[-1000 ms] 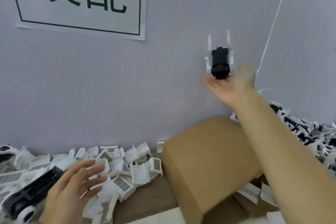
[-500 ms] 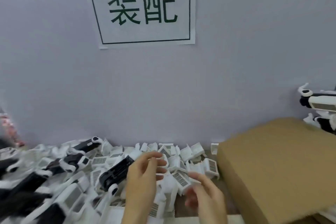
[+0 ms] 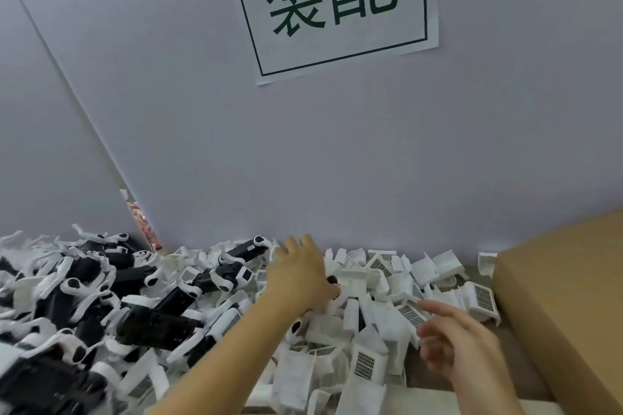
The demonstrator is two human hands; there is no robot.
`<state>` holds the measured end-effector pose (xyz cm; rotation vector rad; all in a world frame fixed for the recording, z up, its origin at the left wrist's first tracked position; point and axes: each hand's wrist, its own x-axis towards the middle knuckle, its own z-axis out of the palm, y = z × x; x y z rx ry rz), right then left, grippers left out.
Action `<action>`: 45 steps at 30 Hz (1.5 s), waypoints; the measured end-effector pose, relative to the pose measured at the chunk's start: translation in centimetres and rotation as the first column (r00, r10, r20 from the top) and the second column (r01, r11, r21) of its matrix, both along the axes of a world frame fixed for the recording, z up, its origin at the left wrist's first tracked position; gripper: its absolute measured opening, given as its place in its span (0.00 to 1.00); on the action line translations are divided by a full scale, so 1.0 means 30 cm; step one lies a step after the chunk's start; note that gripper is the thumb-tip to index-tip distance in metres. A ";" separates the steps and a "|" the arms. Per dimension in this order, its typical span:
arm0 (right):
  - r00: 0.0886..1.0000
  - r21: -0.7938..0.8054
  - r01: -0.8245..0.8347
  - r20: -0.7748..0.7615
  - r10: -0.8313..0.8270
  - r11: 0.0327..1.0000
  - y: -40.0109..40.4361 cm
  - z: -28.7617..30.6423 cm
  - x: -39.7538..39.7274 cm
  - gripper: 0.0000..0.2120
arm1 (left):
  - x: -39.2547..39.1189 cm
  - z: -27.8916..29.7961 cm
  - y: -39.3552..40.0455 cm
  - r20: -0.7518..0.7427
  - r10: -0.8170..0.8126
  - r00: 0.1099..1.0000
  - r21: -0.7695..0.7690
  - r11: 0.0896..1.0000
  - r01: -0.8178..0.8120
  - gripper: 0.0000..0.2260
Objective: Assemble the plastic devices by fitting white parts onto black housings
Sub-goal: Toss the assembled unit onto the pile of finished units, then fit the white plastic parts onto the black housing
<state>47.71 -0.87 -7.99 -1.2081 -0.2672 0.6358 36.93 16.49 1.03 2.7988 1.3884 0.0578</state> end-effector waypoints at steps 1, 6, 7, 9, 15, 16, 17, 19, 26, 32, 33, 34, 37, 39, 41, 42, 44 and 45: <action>1.000 -0.015 -0.012 0.015 0.012 1.000 0.003 -0.002 -0.004 0.13 | -0.018 0.000 0.038 -0.015 0.035 0.999 -0.002 0.999 -0.035 0.36; 0.991 -0.129 -0.007 0.129 0.024 0.992 0.016 0.000 -0.025 0.13 | -0.073 -0.040 0.146 -0.010 -0.034 0.999 -0.181 0.983 0.032 0.24; 0.983 -0.167 0.001 0.183 0.030 0.986 0.016 -0.002 -0.030 0.13 | -0.079 -0.049 0.149 0.028 -0.044 0.999 -0.185 0.981 0.049 0.23; 0.957 -0.241 0.001 0.282 0.069 0.971 0.014 -0.006 -0.046 0.12 | -0.088 -0.056 0.148 0.083 -0.063 0.994 -0.183 0.980 0.078 0.22; 0.901 -0.399 0.059 0.416 0.123 0.915 0.002 -0.003 -0.072 0.06 | -0.067 0.064 0.075 0.369 -0.080 0.926 -0.077 0.990 0.116 0.18; 0.895 -0.415 0.072 0.429 0.125 0.907 0.003 0.002 -0.075 0.04 | -0.061 0.096 0.044 0.468 -0.072 0.881 -0.071 0.990 0.118 0.17; 0.889 -0.434 0.085 0.440 0.128 0.897 0.004 0.006 -0.077 0.02 | -0.057 0.124 0.005 0.569 -0.047 0.821 -0.084 0.990 0.115 0.16; 0.876 -0.485 0.103 0.457 0.151 0.868 0.007 0.014 -0.080 0.03 | -0.055 0.151 -0.089 0.770 0.079 0.633 -0.205 0.970 0.129 0.16; 0.831 -0.658 0.099 0.467 0.301 0.747 0.017 0.021 -0.084 0.18 | -0.055 -0.085 -0.350 0.712 0.702 0.015 -0.621 0.620 0.479 0.17; 0.820 -0.703 0.126 0.471 0.325 0.700 0.015 -0.006 -0.064 0.18 | -0.030 -0.183 -0.340 0.570 0.822 -0.001 -0.650 0.451 0.611 0.27; 0.838 -0.685 0.139 0.467 0.284 0.715 0.008 -0.004 -0.062 0.15 | -0.025 -0.184 -0.328 0.584 0.812 -0.001 -0.639 0.460 0.617 0.28; 0.856 -0.665 0.163 0.463 0.231 0.729 0.001 -0.001 -0.056 0.14 | -0.021 -0.186 -0.318 0.599 0.801 -0.005 -0.624 0.471 0.624 0.28; 0.860 -0.598 0.278 0.503 0.082 0.752 -0.023 0.013 -0.028 0.11 | -0.017 -0.193 -0.295 0.637 0.771 -0.009 -0.580 0.487 0.653 0.26; 0.850 -0.558 0.324 0.526 0.024 0.764 -0.037 0.025 -0.018 0.08 | -0.021 -0.201 -0.292 0.656 0.755 0.017 -0.567 0.478 0.671 0.27; 0.870 -0.522 0.301 0.493 -0.006 0.798 -0.051 0.029 -0.001 0.08 | -0.024 -0.207 -0.293 0.659 0.751 0.038 -0.536 0.433 0.724 0.25; 0.892 -0.512 0.274 0.453 -0.015 0.814 -0.062 0.026 0.014 0.08 | -0.022 -0.209 -0.295 0.649 0.759 0.047 -0.515 0.392 0.762 0.23; 0.925 -0.485 0.231 0.378 -0.036 0.843 -0.092 0.017 0.043 0.09 | -0.017 -0.204 -0.305 0.603 0.796 0.061 -0.471 0.293 0.832 0.20; 0.931 -0.472 0.225 0.363 -0.044 0.852 -0.106 0.009 0.053 0.08 | -0.016 -0.203 -0.307 0.585 0.808 0.069 -0.459 0.260 0.849 0.19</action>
